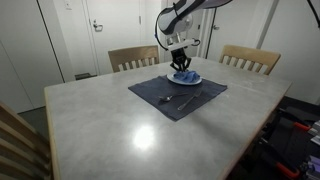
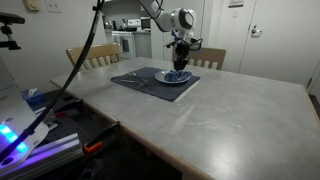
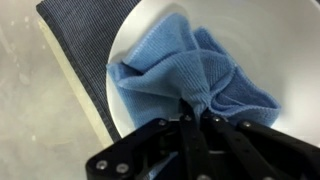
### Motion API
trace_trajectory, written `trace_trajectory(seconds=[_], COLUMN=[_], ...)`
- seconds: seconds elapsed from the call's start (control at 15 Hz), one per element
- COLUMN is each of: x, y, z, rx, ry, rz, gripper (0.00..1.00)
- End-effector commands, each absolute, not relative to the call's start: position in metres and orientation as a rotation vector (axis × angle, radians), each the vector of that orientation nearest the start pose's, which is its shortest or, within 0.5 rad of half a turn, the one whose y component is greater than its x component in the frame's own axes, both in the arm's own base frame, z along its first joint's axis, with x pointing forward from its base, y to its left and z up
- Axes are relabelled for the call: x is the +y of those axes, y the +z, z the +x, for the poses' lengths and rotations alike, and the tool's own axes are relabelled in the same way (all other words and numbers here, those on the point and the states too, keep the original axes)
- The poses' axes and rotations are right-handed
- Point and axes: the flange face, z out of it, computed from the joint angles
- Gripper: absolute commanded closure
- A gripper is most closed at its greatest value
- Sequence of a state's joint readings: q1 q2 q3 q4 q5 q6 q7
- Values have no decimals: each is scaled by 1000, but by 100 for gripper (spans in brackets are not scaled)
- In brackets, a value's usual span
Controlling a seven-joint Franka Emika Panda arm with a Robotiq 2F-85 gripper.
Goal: Use the blue towel to wipe the white plate then put the blue towel on the table
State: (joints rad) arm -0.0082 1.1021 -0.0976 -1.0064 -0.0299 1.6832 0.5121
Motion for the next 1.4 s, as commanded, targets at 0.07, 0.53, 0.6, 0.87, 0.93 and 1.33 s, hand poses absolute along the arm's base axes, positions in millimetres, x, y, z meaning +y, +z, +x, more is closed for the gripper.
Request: trace_trajectory(seconds=[0.07, 0.53, 0.6, 0.87, 0.93, 1.33], x=[-57, -55, -56, -58, -58, -46], y=[139, 138, 137, 136, 136, 135], z=[736, 736, 735, 727, 724, 701], rx=[955, 514, 451, 188, 124, -209], ry=[484, 521, 523, 571, 586, 843], rz=[-3032, -2956, -2939, -2872, -2851, -2790], gripper=[98, 98, 98, 98, 98, 98])
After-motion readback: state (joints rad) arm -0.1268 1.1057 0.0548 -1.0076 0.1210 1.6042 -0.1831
